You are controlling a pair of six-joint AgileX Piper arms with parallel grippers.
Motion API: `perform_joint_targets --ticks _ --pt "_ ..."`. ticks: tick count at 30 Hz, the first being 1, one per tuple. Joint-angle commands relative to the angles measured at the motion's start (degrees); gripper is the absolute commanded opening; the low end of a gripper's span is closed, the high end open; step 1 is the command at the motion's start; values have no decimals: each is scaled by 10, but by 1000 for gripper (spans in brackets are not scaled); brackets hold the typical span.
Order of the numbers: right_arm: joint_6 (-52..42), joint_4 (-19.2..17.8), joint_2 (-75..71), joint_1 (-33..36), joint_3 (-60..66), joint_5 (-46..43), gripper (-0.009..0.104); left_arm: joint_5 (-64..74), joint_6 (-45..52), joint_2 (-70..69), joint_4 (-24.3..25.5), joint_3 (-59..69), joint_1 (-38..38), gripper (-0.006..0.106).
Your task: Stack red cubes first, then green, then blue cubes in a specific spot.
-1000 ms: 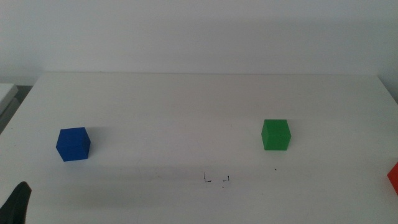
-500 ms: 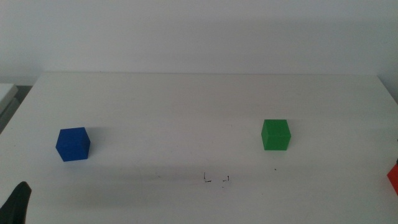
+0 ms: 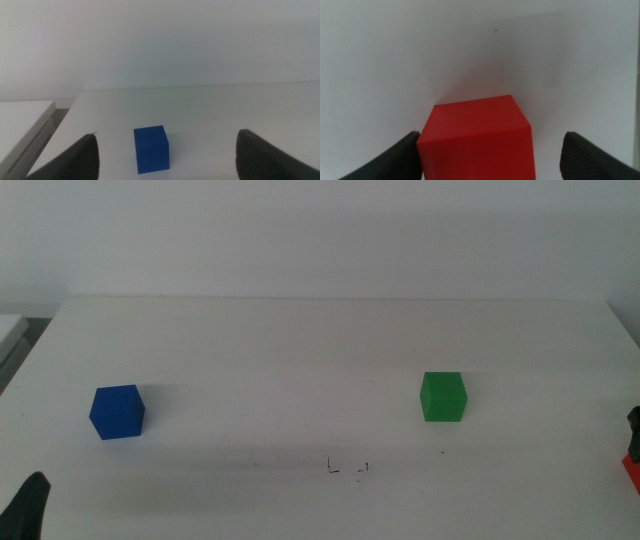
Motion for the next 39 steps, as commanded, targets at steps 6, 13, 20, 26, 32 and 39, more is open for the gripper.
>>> perform_joint_targets --ticks 6,13,20,26,32,39 --pt "-6 -4 20 -5 -4 -14 76 -8 -2 -3 1 0 1 94" --pt "-4 -2 30 -5 -3 -14 55 -8 -2 -3 1 0 1 94" --pt "21 -7 30 -3 -3 -4 28 -8 -2 -3 1 0 1 94" --pt "76 -40 1 17 -4 13 28 -8 -2 -3 1 0 1 94" --pt "149 -54 -28 87 -48 90 28 -8 -2 -3 1 0 1 94" --pt "266 -59 -28 216 -136 167 28 -8 -2 -3 1 0 1 94"
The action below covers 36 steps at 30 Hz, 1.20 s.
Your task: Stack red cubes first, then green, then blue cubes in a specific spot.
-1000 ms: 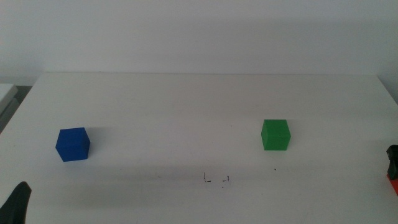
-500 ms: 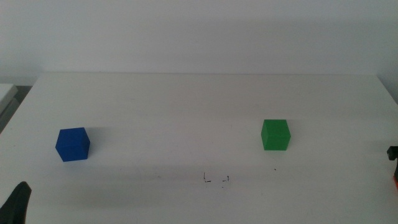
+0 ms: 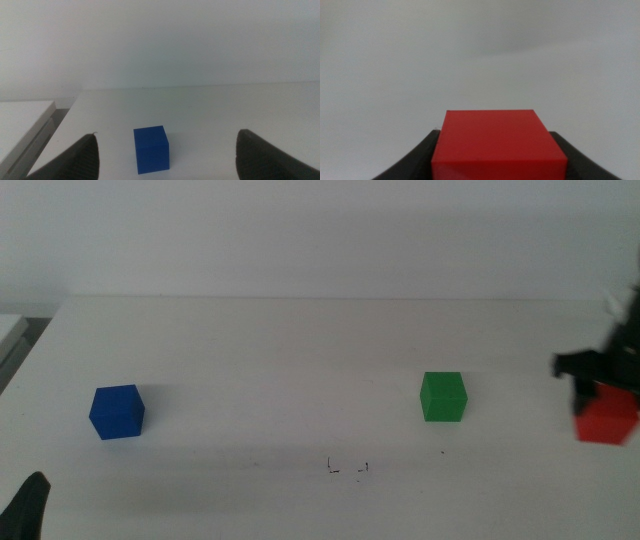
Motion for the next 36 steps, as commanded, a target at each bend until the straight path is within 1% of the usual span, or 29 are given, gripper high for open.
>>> perform_joint_targets --ticks 1,4,9,13,18,24,27,31,36 --pt "42 -5 -7 42 -30 21 28 -8 -2 -2 1 0 1 94" --pt "97 -5 -3 98 -59 29 28 -8 -2 -2 1 0 1 94" --pt "139 -2 39 181 -124 63 28 -8 -2 -2 1 0 1 94" --pt "162 10 77 227 -173 71 28 -8 -2 -2 1 0 1 94" --pt "198 12 113 282 -205 71 28 -8 -2 -2 1 0 1 94" --pt "217 26 129 307 -209 71 28 -8 -2 -2 1 0 1 94" --pt "225 27 132 308 -209 71 28 -8 -2 -2 1 0 1 94" --pt "247 19 133 308 -209 71 28 -8 -2 -2 1 0 1 94" --pt "251 34 133 308 -209 64 28 -8 -2 -2 1 0 1 94"
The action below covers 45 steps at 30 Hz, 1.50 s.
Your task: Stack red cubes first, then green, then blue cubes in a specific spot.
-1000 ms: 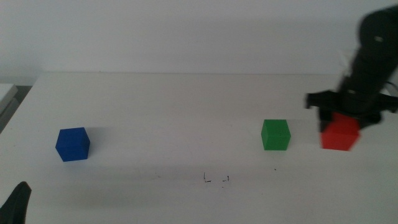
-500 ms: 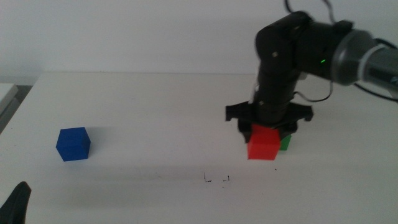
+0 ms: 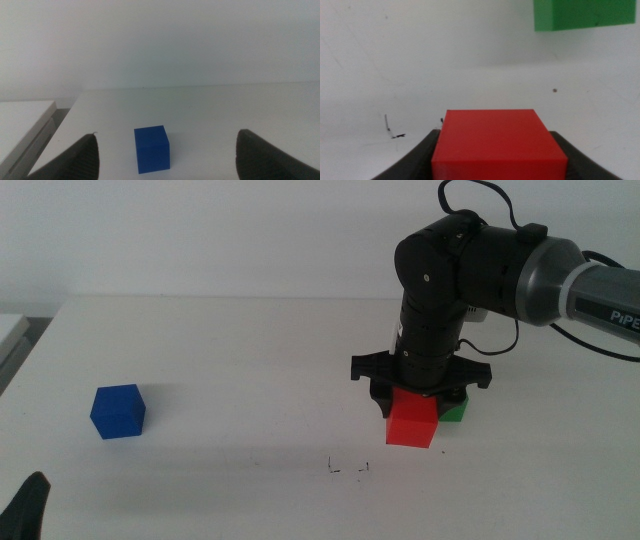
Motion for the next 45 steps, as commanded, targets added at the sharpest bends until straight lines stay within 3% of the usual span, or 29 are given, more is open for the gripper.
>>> perform_joint_targets --ticks 1,10,19,45 --pt "4 1 -3 1 -5 -1 28 -8 -2 -1 1 0 1 94" --pt "35 -32 9 18 -28 3 28 -8 -2 -1 1 0 1 94" --pt "35 -29 71 48 -104 6 28 -8 -2 -1 1 0 1 94" --pt "52 -43 138 81 -107 -22 28 -8 -2 -1 1 0 1 94"
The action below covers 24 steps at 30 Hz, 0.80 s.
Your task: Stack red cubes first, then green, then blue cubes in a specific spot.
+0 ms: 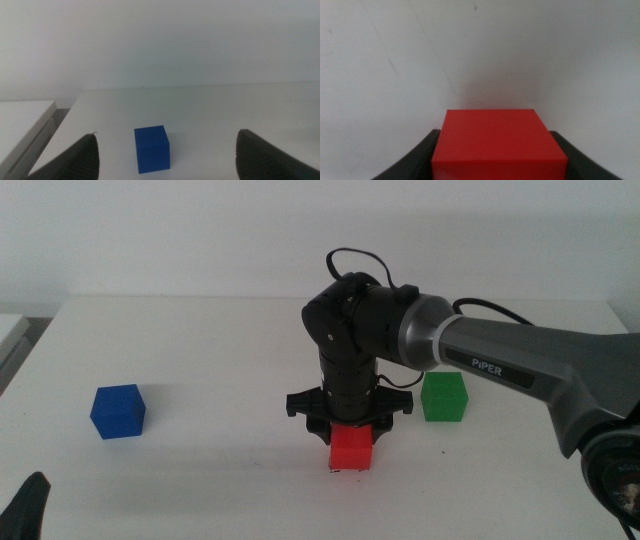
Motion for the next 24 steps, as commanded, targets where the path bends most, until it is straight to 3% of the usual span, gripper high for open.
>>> perform_joint_targets --ticks 1,12,21,24 --pt "2 -15 4 1 -5 -1 28 -8 -2 -1 1 0 1 94" --pt "12 -22 8 1 -5 -4 28 -8 -2 -1 1 0 1 94" --pt "12 -22 17 1 -5 -11 35 -8 -2 -1 1 0 1 94" --pt "-3 -16 17 1 -5 -11 56 -8 -2 -1 1 0 1 94"
